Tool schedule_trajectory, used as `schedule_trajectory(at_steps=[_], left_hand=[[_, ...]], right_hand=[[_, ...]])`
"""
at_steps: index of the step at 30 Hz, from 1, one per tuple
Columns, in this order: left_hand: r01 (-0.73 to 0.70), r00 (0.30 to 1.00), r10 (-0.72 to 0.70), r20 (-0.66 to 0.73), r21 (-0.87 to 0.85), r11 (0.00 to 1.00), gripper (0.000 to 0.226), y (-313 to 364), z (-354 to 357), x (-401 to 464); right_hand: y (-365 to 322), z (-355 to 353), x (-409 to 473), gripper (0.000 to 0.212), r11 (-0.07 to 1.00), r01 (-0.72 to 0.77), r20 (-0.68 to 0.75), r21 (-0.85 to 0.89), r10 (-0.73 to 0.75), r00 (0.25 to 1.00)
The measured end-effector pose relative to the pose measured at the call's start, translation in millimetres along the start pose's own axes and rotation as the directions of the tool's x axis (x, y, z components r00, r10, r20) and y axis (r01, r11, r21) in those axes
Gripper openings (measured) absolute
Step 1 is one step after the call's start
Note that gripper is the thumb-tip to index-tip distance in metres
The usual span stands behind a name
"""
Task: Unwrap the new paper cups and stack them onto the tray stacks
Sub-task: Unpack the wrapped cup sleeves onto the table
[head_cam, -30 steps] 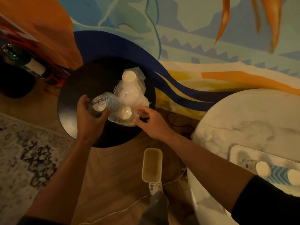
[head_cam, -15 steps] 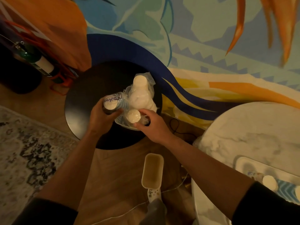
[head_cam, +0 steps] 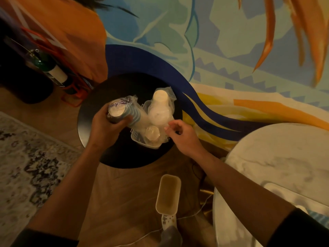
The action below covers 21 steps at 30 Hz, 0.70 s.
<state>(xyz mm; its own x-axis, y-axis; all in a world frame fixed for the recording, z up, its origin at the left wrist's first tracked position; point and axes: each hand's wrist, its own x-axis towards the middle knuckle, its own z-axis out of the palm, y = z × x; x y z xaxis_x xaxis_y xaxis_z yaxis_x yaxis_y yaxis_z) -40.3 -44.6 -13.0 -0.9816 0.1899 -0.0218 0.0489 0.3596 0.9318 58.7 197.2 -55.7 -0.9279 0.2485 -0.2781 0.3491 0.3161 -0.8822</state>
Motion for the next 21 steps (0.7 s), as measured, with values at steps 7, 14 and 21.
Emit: schedule_trajectory(at_steps=[7,14,21], left_hand=[[-0.075,0.997,0.075,-0.008,0.027,0.997,0.052,25,-24,-6],[-0.220,0.973,0.222,-0.066,0.030,0.975,0.048,78,-40,-24],[-0.398,0.916,0.394,-0.075,-0.061,0.915,0.046,132,-44,-34]], right_hand=[[-23,10,-17,0.036,0.971,0.229,-0.051,-0.074,-0.233,0.971],[-61,19,-24,0.060,0.961,0.274,0.064,-0.027,-0.271,0.960],[-77,13,-31,0.071,0.963,0.269,0.060,-0.007,-0.269,0.961]])
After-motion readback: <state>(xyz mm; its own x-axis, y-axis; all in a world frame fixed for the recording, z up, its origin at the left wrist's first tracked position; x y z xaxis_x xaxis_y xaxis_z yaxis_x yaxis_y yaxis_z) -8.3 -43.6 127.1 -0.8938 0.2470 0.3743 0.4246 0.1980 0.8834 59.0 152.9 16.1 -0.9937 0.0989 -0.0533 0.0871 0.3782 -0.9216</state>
